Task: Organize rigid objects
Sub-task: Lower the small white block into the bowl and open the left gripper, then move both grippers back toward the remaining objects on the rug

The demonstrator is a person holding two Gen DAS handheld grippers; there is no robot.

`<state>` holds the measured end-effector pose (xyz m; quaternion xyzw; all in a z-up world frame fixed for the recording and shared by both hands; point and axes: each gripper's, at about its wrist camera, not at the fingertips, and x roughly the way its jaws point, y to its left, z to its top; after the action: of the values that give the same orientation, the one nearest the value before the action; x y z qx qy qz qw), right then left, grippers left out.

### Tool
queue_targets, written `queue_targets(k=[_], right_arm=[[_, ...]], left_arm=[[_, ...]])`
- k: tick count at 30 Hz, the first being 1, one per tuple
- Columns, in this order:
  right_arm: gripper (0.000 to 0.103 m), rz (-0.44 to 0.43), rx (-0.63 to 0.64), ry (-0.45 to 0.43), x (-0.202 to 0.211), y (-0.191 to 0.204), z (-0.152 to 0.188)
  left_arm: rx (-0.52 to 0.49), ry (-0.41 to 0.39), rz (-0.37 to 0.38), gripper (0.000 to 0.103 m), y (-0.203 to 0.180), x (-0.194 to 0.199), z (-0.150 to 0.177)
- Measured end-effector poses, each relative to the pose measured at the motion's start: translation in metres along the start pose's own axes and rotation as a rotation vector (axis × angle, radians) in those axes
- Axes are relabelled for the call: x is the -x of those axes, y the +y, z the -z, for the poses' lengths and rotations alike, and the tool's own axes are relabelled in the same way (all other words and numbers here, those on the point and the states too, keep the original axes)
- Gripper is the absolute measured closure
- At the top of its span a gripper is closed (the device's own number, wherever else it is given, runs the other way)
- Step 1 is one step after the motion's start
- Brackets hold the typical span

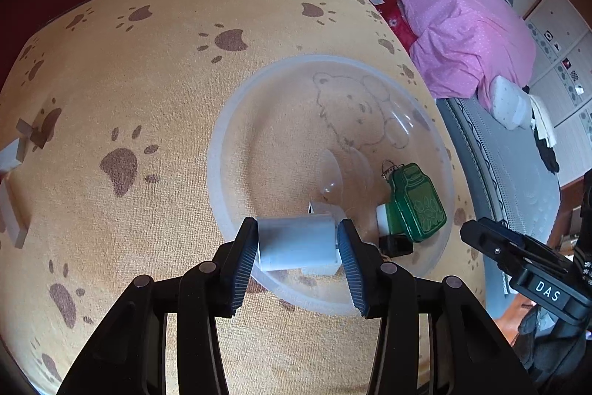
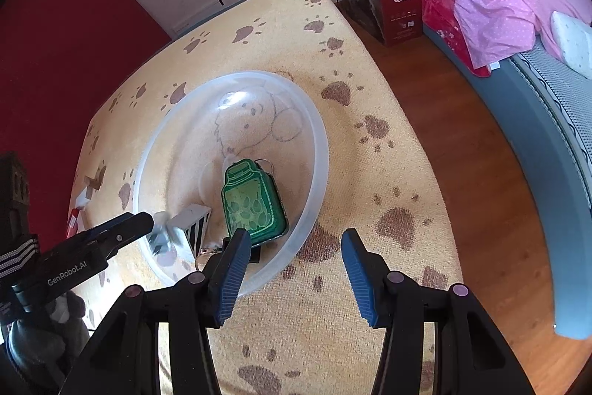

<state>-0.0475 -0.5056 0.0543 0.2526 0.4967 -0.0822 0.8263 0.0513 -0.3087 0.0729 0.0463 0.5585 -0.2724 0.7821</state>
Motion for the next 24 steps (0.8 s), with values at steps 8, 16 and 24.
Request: queue_targets(k=[8, 16, 24], right_arm=[[0.049, -0.018, 0.039, 0.002, -0.002, 0.015, 0.0], [0.049, -0.027, 0.069, 0.008, -0.001, 0.026, 0.004], [0.049, -0.036, 0.086, 0.013, -0.002, 0.04, 0.009]], left_arm=[[0.02, -0.005, -0.014, 0.053, 0.01, 0.005, 0.005], [0.058, 0.002, -0.04, 0.051, 0.025, 0.008, 0.014], [0.092, -0.001, -0.064, 0.044, 0.038, 0.014, 0.023]])
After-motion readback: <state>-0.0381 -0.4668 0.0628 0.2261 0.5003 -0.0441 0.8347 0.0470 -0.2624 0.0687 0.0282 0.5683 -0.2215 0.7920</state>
